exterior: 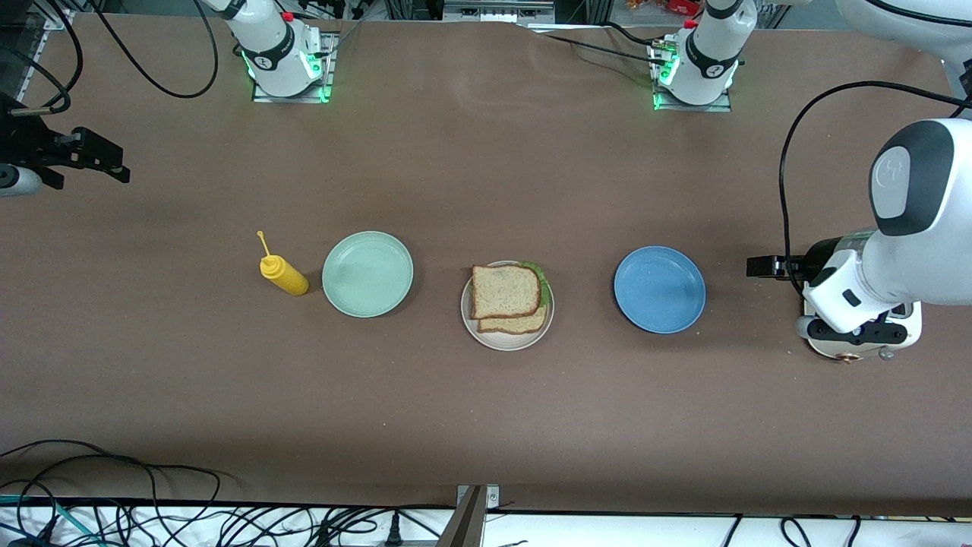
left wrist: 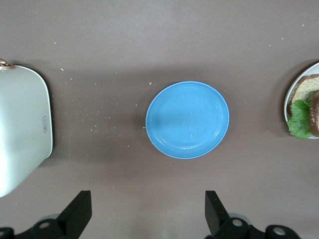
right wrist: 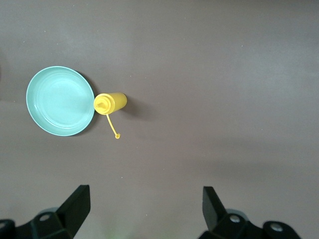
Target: Make sandwich on beige plate with both arms
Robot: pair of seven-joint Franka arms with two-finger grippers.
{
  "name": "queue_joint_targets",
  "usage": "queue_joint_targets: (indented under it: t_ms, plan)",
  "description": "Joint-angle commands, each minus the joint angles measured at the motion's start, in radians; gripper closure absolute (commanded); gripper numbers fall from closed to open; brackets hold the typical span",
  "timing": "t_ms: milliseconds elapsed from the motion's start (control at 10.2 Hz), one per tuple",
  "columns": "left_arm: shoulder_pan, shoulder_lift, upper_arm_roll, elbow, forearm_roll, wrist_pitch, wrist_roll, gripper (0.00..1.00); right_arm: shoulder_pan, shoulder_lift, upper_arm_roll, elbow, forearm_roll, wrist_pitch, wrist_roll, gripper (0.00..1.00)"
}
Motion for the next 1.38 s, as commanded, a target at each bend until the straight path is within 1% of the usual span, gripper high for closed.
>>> queue_joint_targets:
  t_ms: [0, 98, 196, 295, 393, 589, 688, 786, 982, 1277]
  plan:
    - [0.006, -0.053, -0.008, -0.004, 0.047, -0.015, 0.012, 0.00, 0.006, 0.009, -0.002, 0.022, -0.001, -0.004, 0.008, 0.00]
    - [0.033, -0.083, -0.029, -0.015, 0.079, -0.006, 0.012, 0.00, 0.004, 0.009, -0.002, 0.023, -0.001, -0.004, 0.008, 0.00]
    - [0.091, -0.127, -0.128, -0.061, 0.119, 0.017, 0.007, 0.00, 0.003, 0.009, -0.002, 0.023, -0.001, -0.004, 0.008, 0.00]
    - [0.166, -0.173, -0.244, -0.107, 0.195, 0.058, -0.011, 0.00, 0.004, 0.009, -0.001, 0.023, -0.008, -0.004, 0.008, 0.00]
    - [0.201, -0.200, -0.312, -0.135, 0.260, 0.063, -0.034, 0.00, 0.003, 0.007, -0.002, 0.023, -0.012, -0.004, 0.008, 0.00]
    - [0.216, -0.282, -0.347, -0.226, 0.273, 0.066, -0.057, 0.00, 0.002, 0.007, -0.004, 0.023, -0.012, -0.004, 0.008, 0.00]
    - [0.274, -0.315, -0.415, -0.259, 0.276, 0.066, -0.071, 0.00, 0.002, 0.007, -0.004, 0.023, -0.012, -0.006, 0.008, 0.00]
    - [0.334, -0.326, -0.483, -0.270, 0.277, 0.066, -0.082, 0.00, 0.001, 0.007, -0.004, 0.023, -0.012, -0.006, 0.008, 0.00]
    - [0.334, -0.336, -0.490, -0.276, 0.297, 0.068, -0.112, 0.00, 0.002, 0.007, -0.004, 0.023, -0.010, -0.004, 0.008, 0.00]
    - [0.339, -0.369, -0.491, -0.285, 0.293, 0.093, -0.105, 0.00, 0.001, 0.007, -0.004, 0.023, -0.006, -0.003, 0.008, 0.00]
